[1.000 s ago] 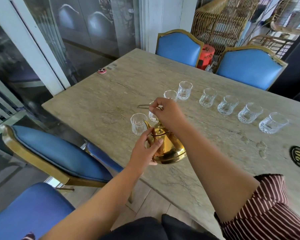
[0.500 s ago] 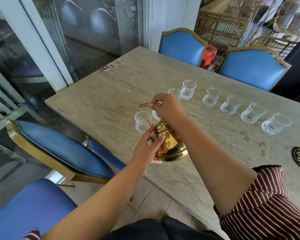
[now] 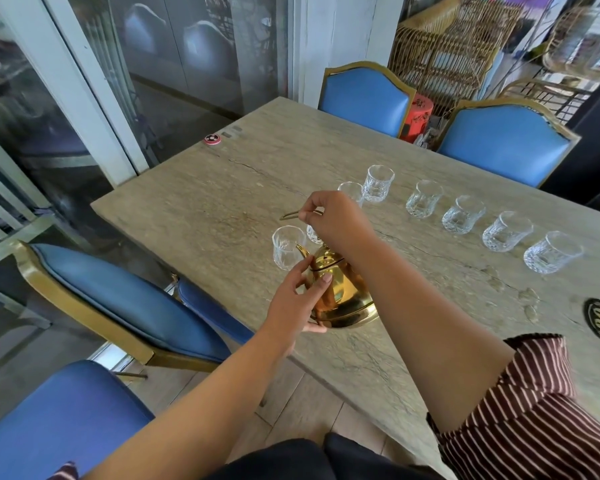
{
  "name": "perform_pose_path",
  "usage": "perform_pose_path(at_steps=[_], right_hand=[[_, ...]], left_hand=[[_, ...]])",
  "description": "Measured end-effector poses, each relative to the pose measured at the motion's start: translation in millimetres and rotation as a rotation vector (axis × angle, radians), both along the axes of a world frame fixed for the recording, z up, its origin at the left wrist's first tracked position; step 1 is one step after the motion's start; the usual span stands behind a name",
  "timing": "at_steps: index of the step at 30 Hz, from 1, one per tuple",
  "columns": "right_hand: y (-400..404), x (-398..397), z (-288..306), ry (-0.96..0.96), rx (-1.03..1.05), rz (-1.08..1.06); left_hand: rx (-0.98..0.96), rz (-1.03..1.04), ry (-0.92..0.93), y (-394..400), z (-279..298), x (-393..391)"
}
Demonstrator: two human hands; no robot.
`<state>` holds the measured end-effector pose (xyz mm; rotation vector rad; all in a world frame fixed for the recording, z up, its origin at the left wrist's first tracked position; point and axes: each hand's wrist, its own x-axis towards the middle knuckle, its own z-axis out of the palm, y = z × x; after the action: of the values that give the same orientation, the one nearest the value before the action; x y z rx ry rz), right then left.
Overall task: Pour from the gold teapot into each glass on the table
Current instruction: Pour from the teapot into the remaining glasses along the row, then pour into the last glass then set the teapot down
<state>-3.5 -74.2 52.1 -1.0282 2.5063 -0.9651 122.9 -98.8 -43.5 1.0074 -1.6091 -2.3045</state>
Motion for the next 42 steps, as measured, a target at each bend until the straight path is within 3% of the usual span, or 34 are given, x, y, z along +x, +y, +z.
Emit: perform_pose_path(at_steps=[42], right_hand=[[-14,5,12,0.073,0.041,0.046]], left_hand=[[0.067,-0.023,0.028,-10,8,7]])
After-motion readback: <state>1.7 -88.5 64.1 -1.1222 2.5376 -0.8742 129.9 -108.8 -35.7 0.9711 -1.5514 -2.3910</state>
